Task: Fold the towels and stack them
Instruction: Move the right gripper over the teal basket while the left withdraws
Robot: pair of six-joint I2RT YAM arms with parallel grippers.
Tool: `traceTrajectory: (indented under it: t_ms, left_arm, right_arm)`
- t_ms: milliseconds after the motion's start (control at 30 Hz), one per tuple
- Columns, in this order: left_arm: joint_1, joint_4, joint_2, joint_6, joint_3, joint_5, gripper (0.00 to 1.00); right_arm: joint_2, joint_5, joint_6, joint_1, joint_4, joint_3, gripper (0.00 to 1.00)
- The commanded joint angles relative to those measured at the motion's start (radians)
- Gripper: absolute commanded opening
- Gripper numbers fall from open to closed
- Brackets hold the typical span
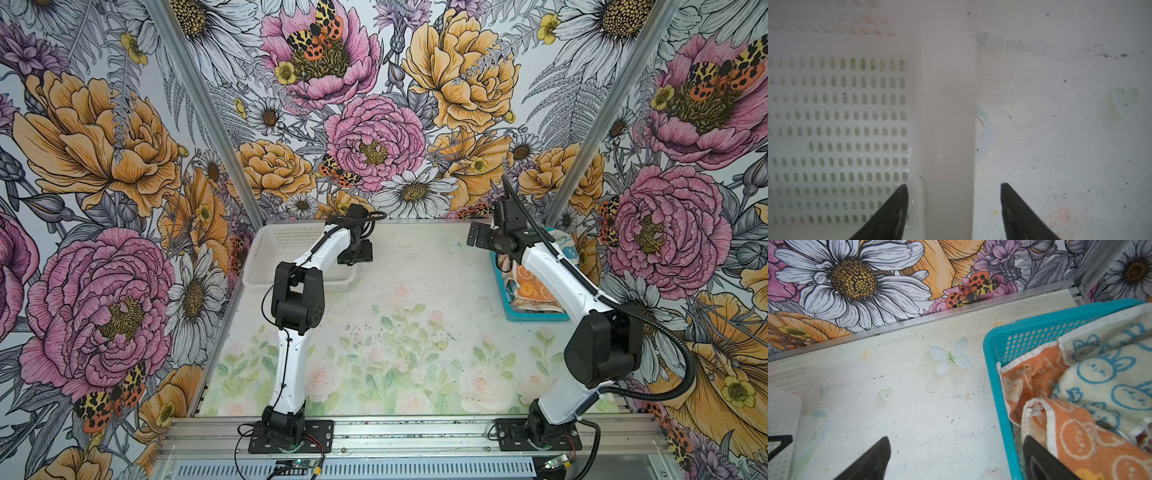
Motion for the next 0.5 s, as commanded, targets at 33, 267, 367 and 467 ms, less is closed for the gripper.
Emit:
traceTrajectory:
  t_ms: [33,267,367,467]
  left_arm:
    - [0.000,-0.059,-0.012,0.029,0.042,-0.069,0.64]
    - [0.030,-0.065,-0.011,0.109,0.037,-0.078,0.40]
    - [0.048,-0.067,-0.012,0.120,0.034,-0.079,0.36]
    - [0.061,-0.069,-0.013,0.133,0.034,-0.092,0.35]
  right_arm:
    - [-0.041,-0.034,-0.024,-0.006,0.050,-0.020,0.99]
    - [-0.041,-0.054,-0.007,-0.010,0.064,-0.039,0.99]
    - [-0.039,-0.076,0.012,-0.010,0.070,-0.050,0.99]
    - [-0.038,-0.089,0.022,-0.011,0.076,-0.059,0.99]
